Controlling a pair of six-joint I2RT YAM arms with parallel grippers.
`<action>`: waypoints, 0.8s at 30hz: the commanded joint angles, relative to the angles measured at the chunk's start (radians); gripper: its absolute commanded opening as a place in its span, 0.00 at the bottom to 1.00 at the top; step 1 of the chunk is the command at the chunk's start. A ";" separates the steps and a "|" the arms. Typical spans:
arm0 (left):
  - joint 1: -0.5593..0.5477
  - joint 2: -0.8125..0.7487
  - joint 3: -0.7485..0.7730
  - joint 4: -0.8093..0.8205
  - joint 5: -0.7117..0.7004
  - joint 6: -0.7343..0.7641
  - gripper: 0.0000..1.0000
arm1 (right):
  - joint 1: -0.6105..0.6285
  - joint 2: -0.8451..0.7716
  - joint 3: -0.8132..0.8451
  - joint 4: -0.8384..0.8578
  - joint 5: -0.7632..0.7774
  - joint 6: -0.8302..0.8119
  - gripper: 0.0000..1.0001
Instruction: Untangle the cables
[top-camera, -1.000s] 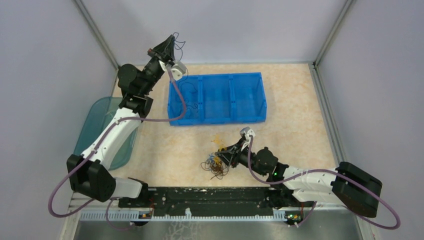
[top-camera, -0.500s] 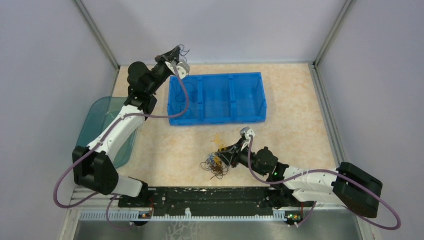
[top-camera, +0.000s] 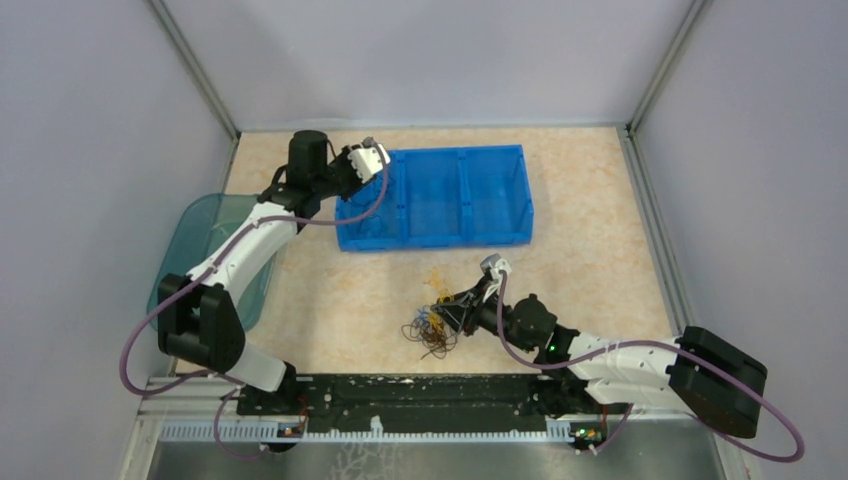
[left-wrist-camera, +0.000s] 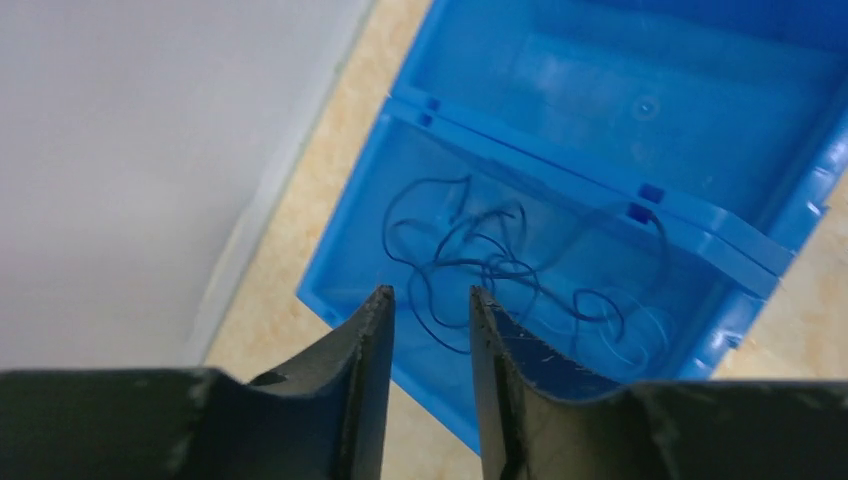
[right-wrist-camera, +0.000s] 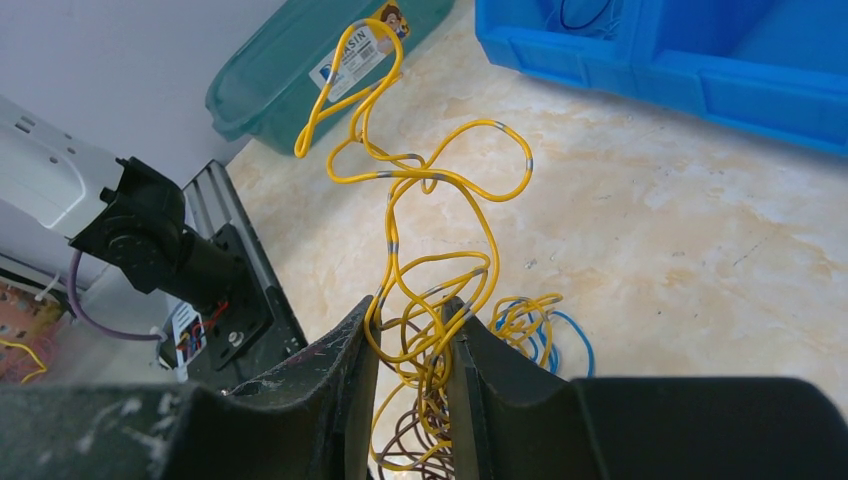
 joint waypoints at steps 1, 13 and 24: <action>0.005 0.022 0.082 -0.218 0.020 -0.038 0.44 | 0.007 -0.026 0.051 0.032 0.012 0.001 0.30; 0.018 -0.067 0.148 -0.397 0.241 -0.099 0.78 | 0.007 -0.040 0.091 0.011 0.014 0.000 0.30; -0.028 -0.372 -0.081 -0.498 0.675 -0.088 0.74 | 0.008 -0.038 0.179 0.026 -0.089 -0.009 0.29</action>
